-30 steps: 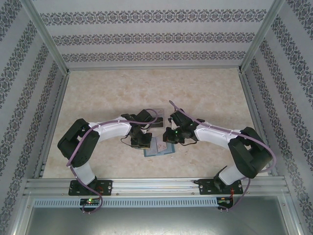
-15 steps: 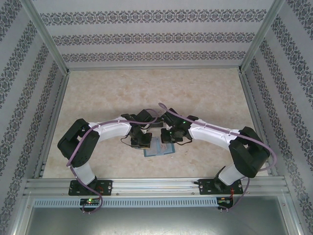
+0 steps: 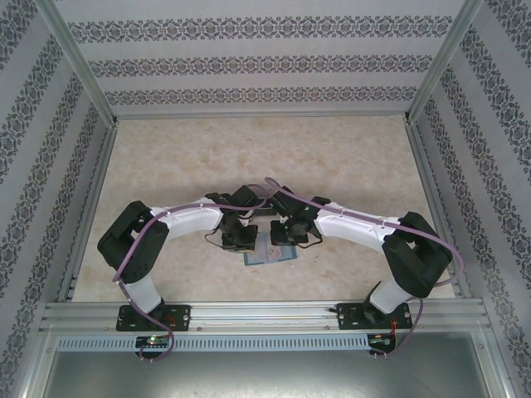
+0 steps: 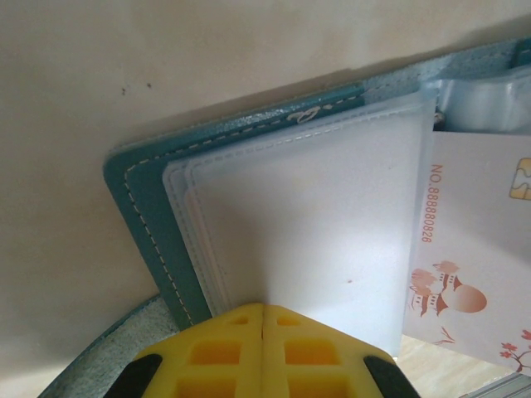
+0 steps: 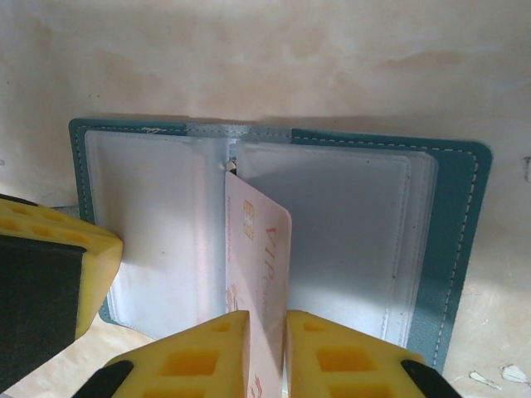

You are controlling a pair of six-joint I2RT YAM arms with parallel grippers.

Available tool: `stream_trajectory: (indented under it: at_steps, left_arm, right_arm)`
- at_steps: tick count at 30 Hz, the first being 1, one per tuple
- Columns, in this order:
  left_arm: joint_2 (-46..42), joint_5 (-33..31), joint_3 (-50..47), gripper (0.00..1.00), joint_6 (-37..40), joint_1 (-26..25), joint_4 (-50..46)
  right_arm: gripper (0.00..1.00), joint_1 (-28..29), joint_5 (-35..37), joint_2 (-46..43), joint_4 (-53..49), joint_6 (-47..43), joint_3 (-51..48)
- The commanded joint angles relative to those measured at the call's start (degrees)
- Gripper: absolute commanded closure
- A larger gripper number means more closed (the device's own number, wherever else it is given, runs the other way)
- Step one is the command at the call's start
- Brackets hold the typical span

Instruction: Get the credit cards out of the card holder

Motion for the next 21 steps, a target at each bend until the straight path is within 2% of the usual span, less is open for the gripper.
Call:
stream_trajectory:
  at_steps: [1,6,12,21]
  left_arm:
    - [0.67,-1.75,-0.58,1.00,1.40,0.11,-1.24]
    - [0.85,-1.63,-0.38,1.00,1.54,0.11,-1.29]
    - [0.60,-1.49,-0.51,1.00,1.52,0.11,-1.28]
    - [-1.72,-1.82,-0.17,1.00,1.69,0.11,-2.15]
  right_arm:
    - [0.79,0.76,-0.91,-0.26,-0.18,2.12,0.85]
    - [0.80,0.79,-2.95,-0.92,1.66,3.43,-0.13]
    - [0.85,0.85,-3.85,-0.82,1.93,3.97,-0.36]
    - [0.91,0.72,-1.15,-2.39,-1.03,2.25,1.58]
